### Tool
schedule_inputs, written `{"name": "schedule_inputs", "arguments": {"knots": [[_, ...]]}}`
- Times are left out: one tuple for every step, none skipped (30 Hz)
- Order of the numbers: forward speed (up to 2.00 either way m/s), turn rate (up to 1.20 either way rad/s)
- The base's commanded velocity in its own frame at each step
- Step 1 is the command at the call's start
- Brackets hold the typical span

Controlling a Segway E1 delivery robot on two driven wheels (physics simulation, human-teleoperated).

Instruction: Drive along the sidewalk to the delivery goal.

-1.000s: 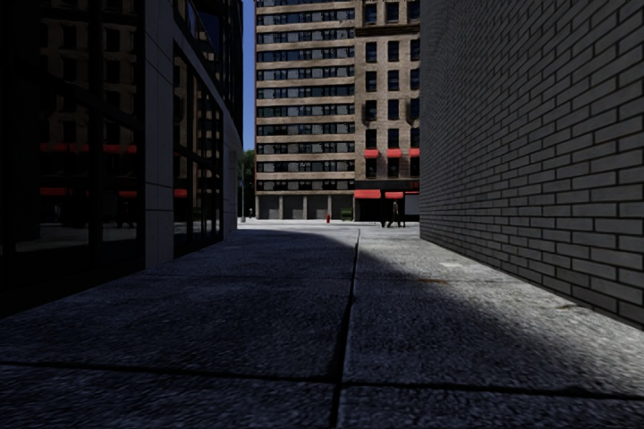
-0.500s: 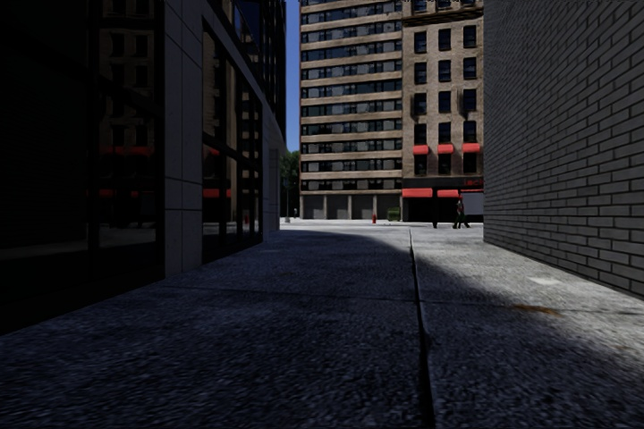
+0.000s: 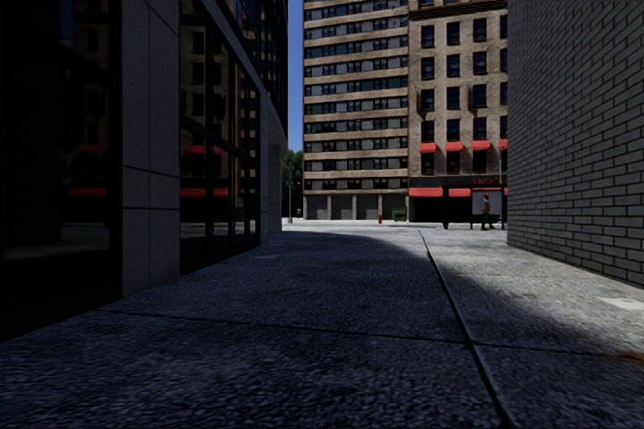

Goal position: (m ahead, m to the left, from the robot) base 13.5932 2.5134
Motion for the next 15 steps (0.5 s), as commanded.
{"name": "schedule_inputs", "arguments": {"knots": [[2.00,0.00],[2.00,0.00],[2.00,0.00],[2.00,0.00],[2.00,0.00],[2.00,0.00],[2.00,0.00],[2.00,0.00],[2.00,0.00],[2.00,0.00],[2.00,0.00],[2.00,0.00],[2.00,0.00],[2.00,0.00],[2.00,0.00]]}}
